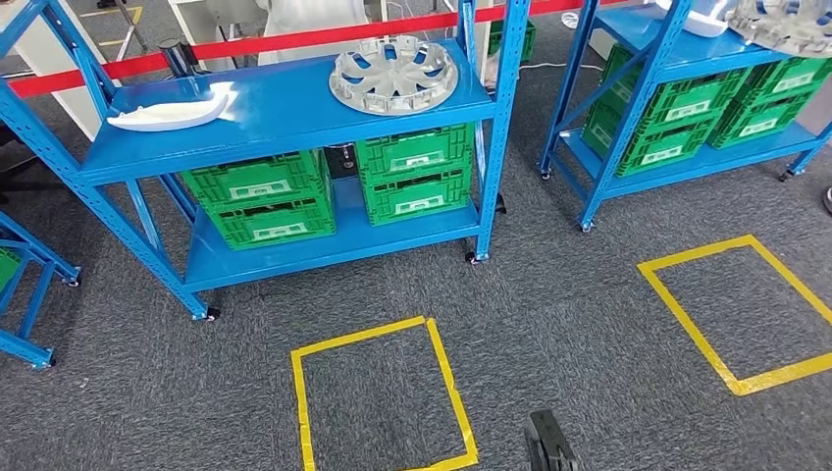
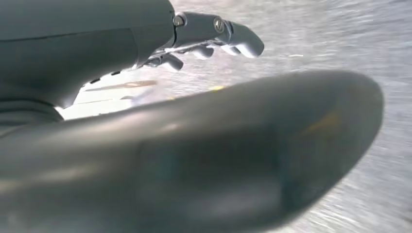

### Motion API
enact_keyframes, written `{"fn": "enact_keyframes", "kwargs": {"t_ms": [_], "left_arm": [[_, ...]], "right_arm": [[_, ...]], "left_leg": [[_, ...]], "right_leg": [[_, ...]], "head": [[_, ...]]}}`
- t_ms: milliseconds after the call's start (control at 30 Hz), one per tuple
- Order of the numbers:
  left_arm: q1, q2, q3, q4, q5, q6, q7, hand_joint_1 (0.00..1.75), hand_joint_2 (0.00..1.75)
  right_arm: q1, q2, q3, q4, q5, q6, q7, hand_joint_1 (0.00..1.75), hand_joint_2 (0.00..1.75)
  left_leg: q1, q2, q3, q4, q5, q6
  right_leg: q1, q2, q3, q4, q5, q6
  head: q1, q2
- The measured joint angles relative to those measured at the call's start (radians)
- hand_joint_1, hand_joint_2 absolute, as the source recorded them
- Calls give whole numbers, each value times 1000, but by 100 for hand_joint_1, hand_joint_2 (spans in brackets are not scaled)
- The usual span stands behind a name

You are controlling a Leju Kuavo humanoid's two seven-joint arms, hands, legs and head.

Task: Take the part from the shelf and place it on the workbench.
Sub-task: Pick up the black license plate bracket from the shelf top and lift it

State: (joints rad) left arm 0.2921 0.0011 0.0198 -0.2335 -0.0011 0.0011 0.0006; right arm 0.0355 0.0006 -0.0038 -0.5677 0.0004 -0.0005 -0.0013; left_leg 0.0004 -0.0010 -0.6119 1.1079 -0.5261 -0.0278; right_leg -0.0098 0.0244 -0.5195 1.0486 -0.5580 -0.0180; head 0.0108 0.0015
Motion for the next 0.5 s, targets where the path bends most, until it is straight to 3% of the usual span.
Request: {"fn": "enact_keyframes", "kwargs": {"t_ms": [33,100,200,267,333,367,400,467,500], "left_arm": [[-21,-1,0,-19,0,0,-1,0,0],[-69,-4,0,-72,0,0,-3,0,0],[-147,-8,0,-171,0,0,-4,0,0],[-203,-9,0,-242,0,0,-4,0,0],[-250,-8,0,-300,0,0,-5,0,0],[-265,-7,0,-321,0,0,-5,0,0],[-272,-7,0,-334,0,0,-5,0,0],[-265,-7,0,-336,0,0,-4,0,0],[-252,-7,0,-325,0,0,-3,0,0]], "right_arm": [[19,0,0,16,0,0,1,0,0],[64,0,0,62,0,0,1,0,0],[145,1,0,152,0,0,1,0,0],[199,1,1,222,0,0,1,0,0],[242,1,1,281,0,0,1,0,0],[258,0,1,302,0,0,2,0,0],[269,-1,1,316,0,0,2,0,0],[267,-2,1,321,0,0,0,0,0],[254,-3,1,314,0,0,-1,0,0]], "left_leg": [[-2,4,12,-30,0,4],[-7,5,16,-37,-22,15],[1,-4,35,-49,12,37],[5,-14,48,-55,10,47],[3,-28,57,-56,-1,51],[3,-35,64,-56,-7,51],[2,-40,74,-56,-15,50],[2,-43,98,-56,-34,47],[1,-41,107,-57,-45,44]], "right_leg": [[1,-3,3,-1,-7,6],[2,-10,9,-5,-19,17],[6,-16,12,22,-43,31],[5,-16,-44,129,-90,38],[5,-17,-135,259,-131,40],[5,-17,-166,287,-124,40],[5,-17,-177,276,-93,38],[7,-18,-149,153,10,31],[9,-19,-126,91,48,26]], "head": [[-1,0],[-3,0],[0,0],[4,0],[6,0],[7,0],[7,0],[8,0],[8,0]]}}
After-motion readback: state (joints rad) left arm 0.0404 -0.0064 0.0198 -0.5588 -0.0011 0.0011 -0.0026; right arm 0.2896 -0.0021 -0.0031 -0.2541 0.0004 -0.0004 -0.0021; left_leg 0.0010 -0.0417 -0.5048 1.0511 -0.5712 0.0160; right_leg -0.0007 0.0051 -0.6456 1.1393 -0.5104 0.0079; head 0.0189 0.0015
